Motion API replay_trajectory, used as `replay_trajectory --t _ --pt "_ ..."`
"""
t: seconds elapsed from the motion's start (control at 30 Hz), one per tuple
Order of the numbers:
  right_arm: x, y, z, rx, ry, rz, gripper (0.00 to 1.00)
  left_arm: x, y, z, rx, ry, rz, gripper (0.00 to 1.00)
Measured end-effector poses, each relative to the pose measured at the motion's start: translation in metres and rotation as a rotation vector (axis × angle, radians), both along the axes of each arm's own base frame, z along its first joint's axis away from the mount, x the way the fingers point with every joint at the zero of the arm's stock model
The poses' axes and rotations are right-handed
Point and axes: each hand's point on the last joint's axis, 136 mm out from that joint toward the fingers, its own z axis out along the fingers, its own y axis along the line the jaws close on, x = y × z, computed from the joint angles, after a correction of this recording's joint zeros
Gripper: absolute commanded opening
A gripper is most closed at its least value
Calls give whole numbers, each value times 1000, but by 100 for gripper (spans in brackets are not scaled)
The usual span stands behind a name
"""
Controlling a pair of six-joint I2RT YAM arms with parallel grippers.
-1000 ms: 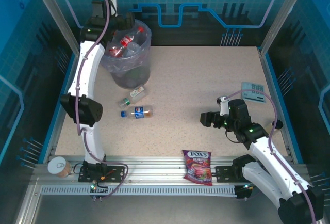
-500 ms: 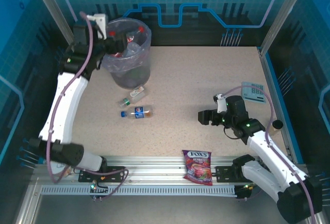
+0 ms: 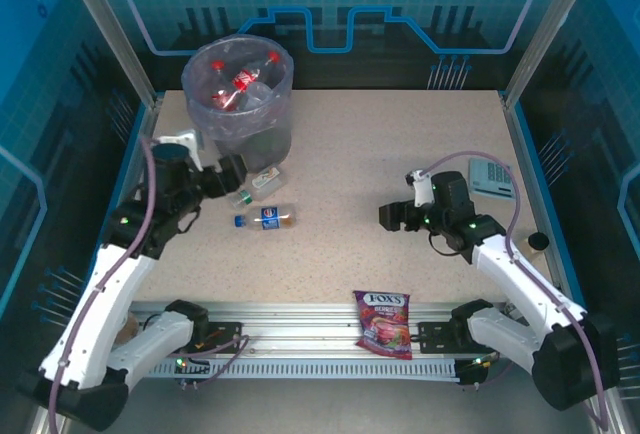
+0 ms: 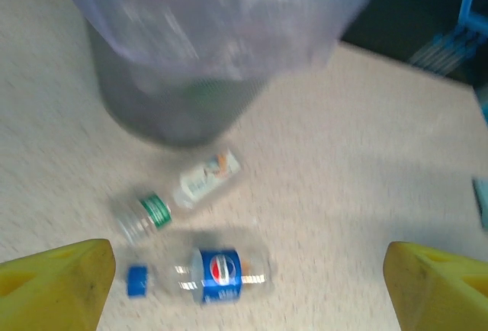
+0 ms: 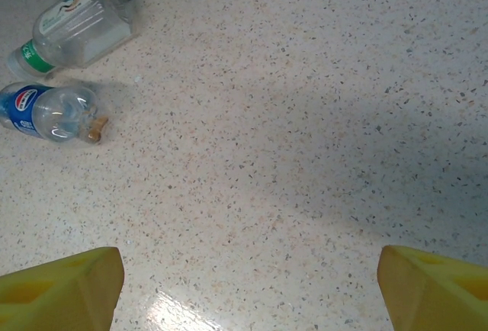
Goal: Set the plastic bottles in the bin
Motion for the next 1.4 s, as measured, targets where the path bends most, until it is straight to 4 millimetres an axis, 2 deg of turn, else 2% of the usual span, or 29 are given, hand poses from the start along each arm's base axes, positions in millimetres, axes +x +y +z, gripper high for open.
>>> replay_trajectory --t 0.1,0.17,0.27,0.5,0.87,1.03,1.17,1.4 --pt "3 1 1 1 -2 0 87 1 -28 -59 46 168 -72 96" --pt "4 2 4 3 -9 0 88 -1 -39 -99 93 275 -105 96" --pt "4 1 7 4 -19 -1 88 -3 -49 -133 167 349 -174 97" --pt "2 0 19 13 -59 -5 88 9 -66 -161 332 387 -367 99" --pt "2 -3 17 1 -57 -13 88 26 -80 -194 500 425 -598 99" --pt "0 -3 18 1 -58 -12 88 31 -78 -212 526 459 -614 99" --pt "-2 -1 23 14 -68 1 88 38 -72 -219 513 470 -582 99" --pt "-4 0 25 19 -77 12 88 35 -70 -226 475 495 -530 89"
